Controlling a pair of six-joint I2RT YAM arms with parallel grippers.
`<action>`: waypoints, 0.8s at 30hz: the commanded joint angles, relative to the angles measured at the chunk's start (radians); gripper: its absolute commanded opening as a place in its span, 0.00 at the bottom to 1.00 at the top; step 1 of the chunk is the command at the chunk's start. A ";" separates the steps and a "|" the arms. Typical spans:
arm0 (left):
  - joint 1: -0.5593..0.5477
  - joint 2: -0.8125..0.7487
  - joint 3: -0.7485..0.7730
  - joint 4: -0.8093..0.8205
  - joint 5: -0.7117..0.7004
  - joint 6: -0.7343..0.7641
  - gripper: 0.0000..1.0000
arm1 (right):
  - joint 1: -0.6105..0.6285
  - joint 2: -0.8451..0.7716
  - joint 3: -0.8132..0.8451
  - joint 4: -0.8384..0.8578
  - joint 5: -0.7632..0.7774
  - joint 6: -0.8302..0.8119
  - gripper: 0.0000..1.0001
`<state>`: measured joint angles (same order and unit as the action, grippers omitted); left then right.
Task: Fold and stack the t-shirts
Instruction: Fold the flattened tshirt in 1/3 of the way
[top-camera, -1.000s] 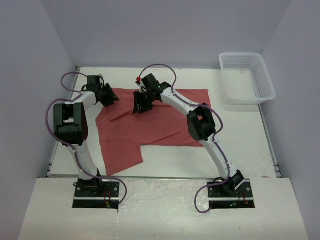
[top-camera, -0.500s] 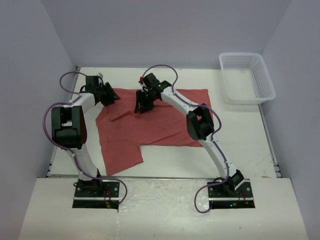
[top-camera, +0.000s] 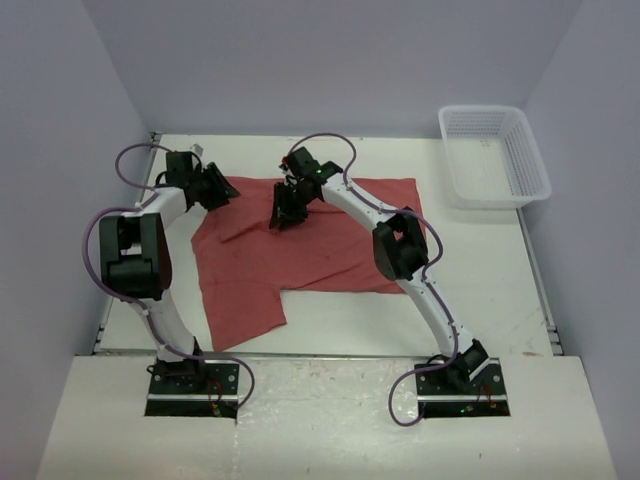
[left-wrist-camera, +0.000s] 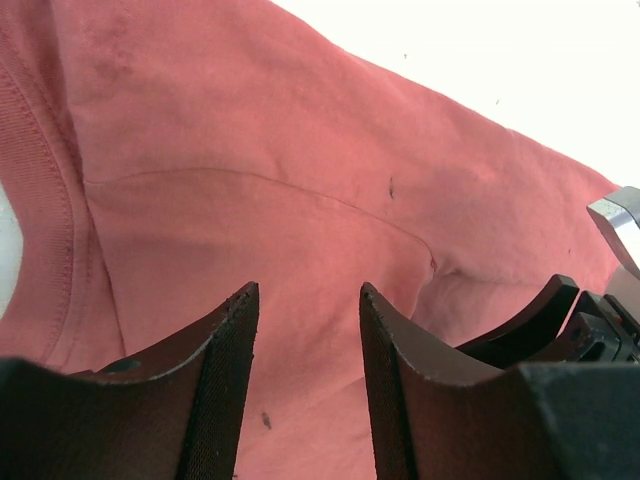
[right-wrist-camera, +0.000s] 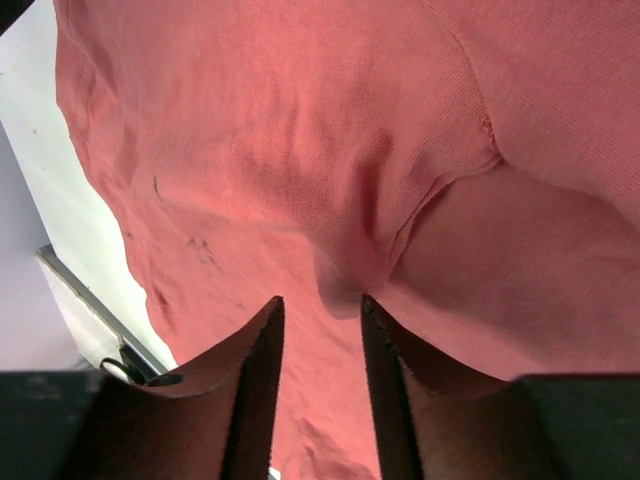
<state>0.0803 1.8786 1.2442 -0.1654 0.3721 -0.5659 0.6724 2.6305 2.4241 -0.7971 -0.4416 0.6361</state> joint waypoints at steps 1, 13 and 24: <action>0.015 -0.056 -0.012 0.050 0.044 -0.015 0.47 | 0.006 -0.004 0.013 -0.017 -0.029 0.027 0.37; 0.024 -0.050 -0.023 0.060 0.065 -0.015 0.47 | 0.006 -0.007 0.001 -0.010 -0.025 0.042 0.08; 0.026 -0.013 0.007 0.012 0.002 0.021 0.48 | 0.030 -0.177 -0.232 0.030 0.144 -0.030 0.15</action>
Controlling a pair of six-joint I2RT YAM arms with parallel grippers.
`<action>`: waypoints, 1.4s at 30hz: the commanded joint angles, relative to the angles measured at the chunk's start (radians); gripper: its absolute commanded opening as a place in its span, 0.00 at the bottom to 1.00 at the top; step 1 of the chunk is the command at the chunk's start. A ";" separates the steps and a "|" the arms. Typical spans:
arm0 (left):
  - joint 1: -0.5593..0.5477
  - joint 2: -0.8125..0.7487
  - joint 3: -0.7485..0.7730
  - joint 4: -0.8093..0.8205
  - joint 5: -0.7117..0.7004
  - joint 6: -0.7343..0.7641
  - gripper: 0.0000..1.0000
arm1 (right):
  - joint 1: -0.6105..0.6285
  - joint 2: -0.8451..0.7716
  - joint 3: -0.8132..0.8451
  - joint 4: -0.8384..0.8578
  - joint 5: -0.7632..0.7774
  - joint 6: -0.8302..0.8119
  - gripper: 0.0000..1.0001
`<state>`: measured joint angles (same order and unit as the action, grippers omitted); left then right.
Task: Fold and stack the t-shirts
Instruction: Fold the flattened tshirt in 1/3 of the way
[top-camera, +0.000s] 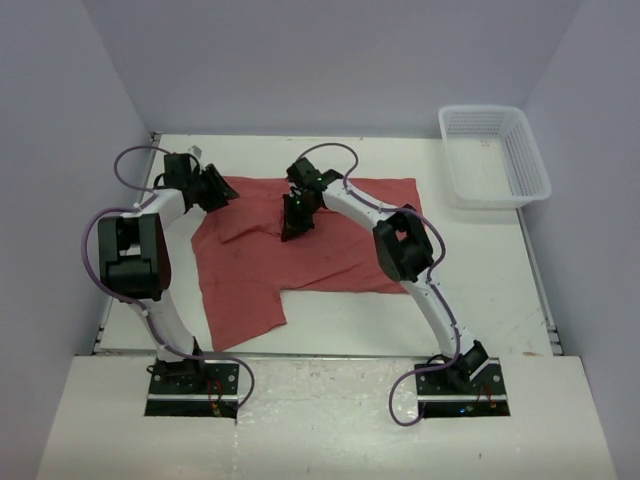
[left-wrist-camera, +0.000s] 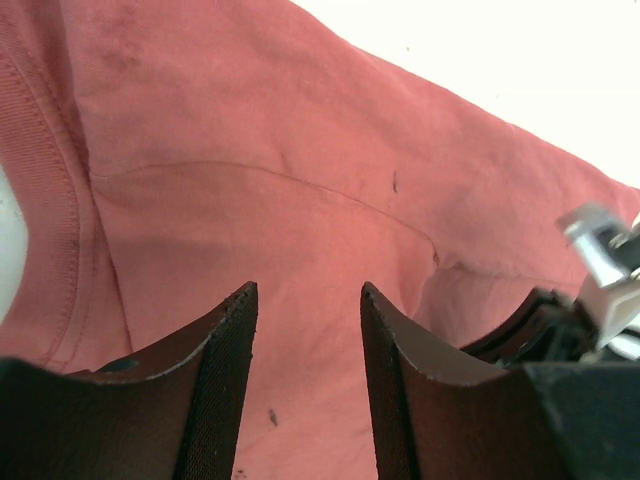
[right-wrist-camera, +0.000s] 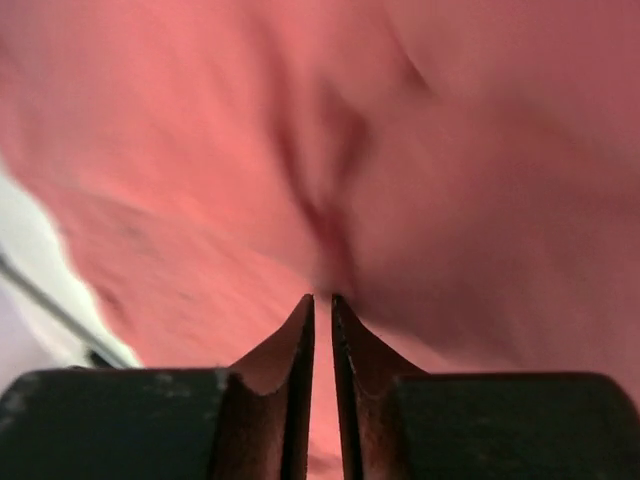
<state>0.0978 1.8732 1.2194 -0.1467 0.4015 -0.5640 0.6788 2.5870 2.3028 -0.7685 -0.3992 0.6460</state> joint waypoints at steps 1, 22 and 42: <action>0.008 0.009 0.038 -0.013 -0.029 0.019 0.48 | 0.022 -0.201 -0.156 0.009 0.117 -0.051 0.11; -0.001 0.181 0.088 -0.028 -0.081 0.032 0.40 | 0.031 -0.504 -0.691 0.066 0.194 -0.194 0.00; -0.024 0.123 -0.070 -0.071 -0.233 0.036 0.39 | 0.079 -0.645 -1.108 0.261 0.207 -0.103 0.00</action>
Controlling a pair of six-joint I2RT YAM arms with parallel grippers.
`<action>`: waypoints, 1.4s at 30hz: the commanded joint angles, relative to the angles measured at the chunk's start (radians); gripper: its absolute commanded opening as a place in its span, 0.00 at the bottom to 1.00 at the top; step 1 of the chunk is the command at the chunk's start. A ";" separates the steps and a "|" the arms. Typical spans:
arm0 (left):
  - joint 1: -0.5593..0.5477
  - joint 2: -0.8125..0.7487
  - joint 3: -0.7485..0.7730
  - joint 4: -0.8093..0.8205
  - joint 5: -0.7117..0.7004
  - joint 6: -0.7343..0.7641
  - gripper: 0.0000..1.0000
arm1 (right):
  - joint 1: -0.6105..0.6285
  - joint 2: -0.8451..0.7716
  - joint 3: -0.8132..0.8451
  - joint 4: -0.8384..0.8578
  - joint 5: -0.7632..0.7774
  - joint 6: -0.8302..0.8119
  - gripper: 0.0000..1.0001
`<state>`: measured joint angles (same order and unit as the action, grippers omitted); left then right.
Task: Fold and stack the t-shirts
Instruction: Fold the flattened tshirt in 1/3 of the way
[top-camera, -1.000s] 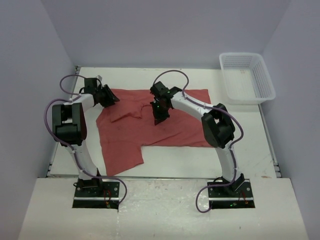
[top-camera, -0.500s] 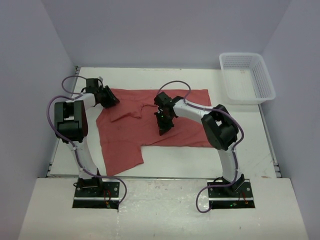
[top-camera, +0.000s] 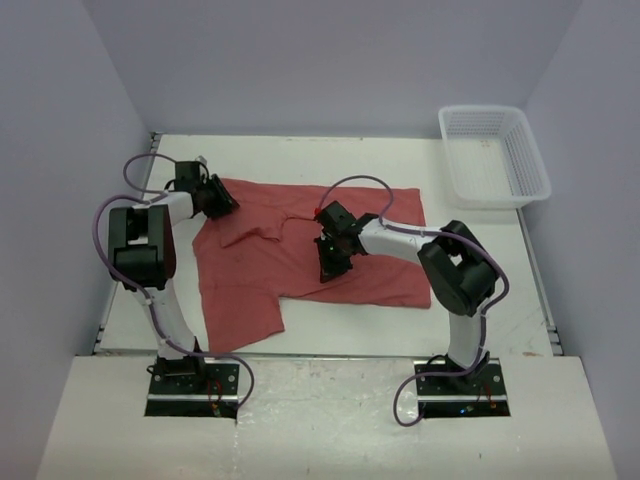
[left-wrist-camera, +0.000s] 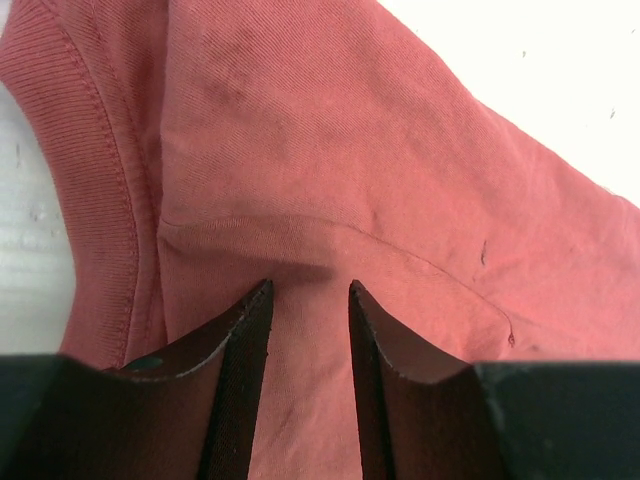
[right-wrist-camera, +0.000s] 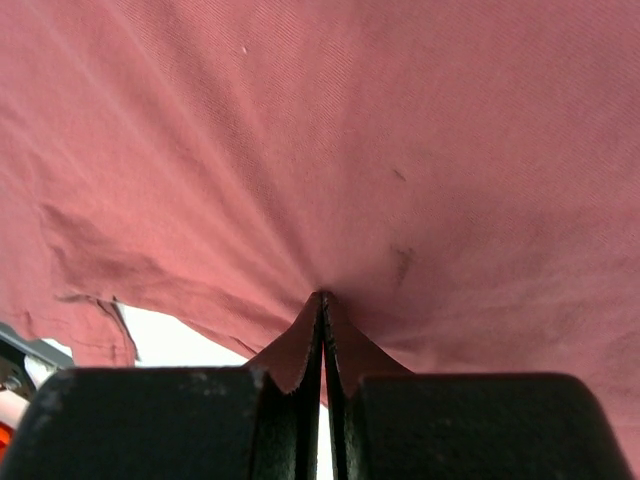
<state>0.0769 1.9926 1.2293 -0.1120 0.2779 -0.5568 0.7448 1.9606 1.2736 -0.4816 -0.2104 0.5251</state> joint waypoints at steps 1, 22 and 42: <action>-0.003 -0.006 -0.091 -0.106 -0.114 0.029 0.39 | 0.013 -0.028 -0.109 -0.022 0.025 0.024 0.00; -0.011 -0.150 -0.177 -0.120 -0.117 0.057 0.39 | 0.031 -0.198 -0.226 0.006 0.072 0.006 0.04; -0.091 -0.163 -0.113 -0.155 -0.152 0.040 0.40 | 0.054 0.251 0.652 -0.193 -0.040 -0.085 0.69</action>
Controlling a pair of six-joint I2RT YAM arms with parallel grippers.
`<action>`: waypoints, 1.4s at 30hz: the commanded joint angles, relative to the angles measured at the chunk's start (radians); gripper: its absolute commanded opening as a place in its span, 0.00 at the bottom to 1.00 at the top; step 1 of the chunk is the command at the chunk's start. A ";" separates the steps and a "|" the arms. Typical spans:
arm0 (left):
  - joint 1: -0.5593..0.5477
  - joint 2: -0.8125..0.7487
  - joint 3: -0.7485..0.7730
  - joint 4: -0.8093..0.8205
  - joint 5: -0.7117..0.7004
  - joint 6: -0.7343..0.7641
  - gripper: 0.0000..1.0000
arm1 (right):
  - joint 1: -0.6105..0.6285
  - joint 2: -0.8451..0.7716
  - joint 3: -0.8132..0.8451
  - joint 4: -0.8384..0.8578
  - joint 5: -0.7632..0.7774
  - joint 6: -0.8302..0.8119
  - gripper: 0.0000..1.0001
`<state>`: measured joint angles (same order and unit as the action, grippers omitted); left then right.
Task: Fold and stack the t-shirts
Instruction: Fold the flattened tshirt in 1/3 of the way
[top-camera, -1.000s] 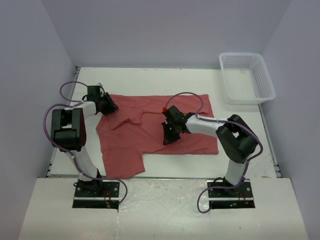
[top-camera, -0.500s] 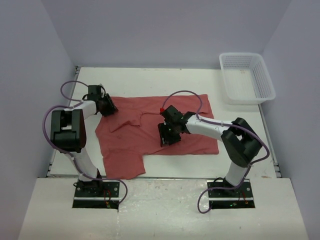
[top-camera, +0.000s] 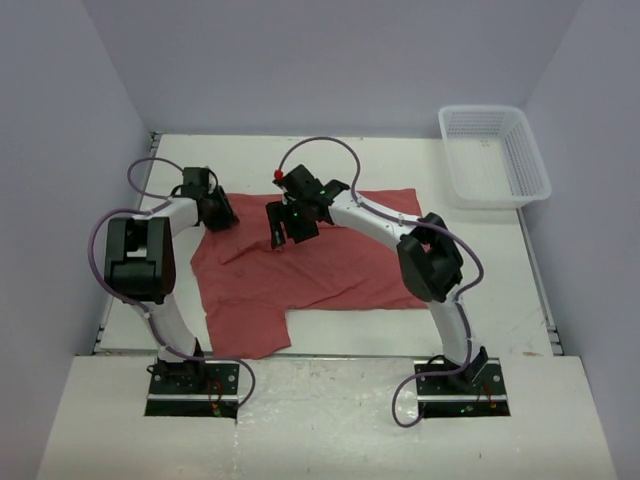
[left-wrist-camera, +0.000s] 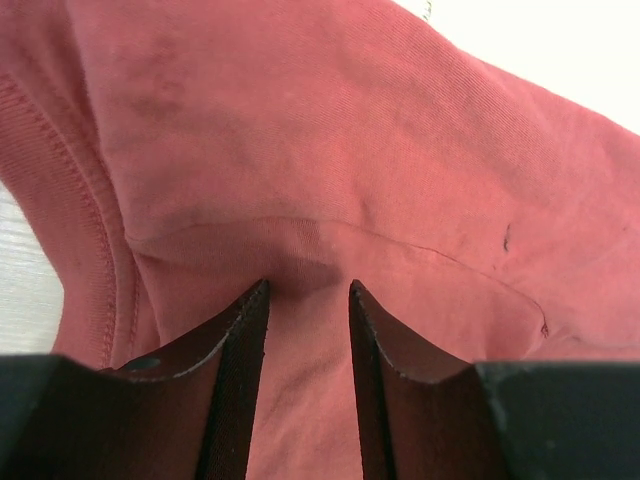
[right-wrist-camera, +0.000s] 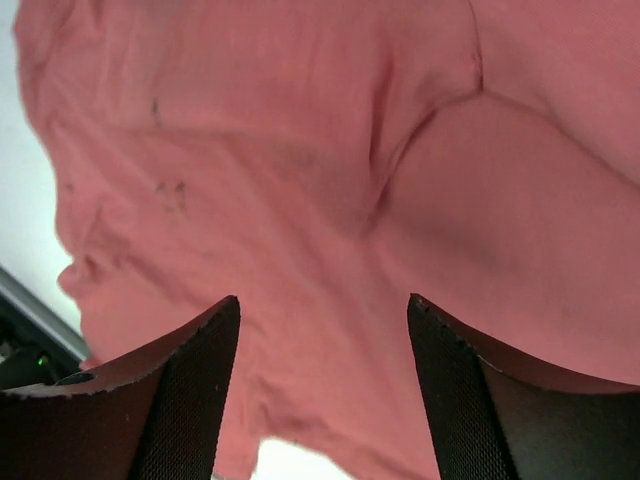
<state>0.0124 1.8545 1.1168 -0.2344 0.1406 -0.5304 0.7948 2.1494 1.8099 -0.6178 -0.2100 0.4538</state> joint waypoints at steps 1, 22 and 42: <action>-0.026 -0.026 0.005 -0.039 -0.016 0.013 0.40 | 0.004 0.087 0.140 -0.066 -0.046 -0.012 0.68; -0.020 -0.051 0.012 -0.036 -0.019 0.018 0.40 | 0.004 0.233 0.247 -0.089 -0.097 0.028 0.49; -0.012 -0.064 -0.003 -0.025 -0.013 0.026 0.41 | 0.004 0.317 0.365 -0.155 -0.083 0.037 0.31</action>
<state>-0.0067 1.8259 1.1164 -0.2577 0.1326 -0.5297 0.7956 2.4683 2.1284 -0.7532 -0.2867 0.4793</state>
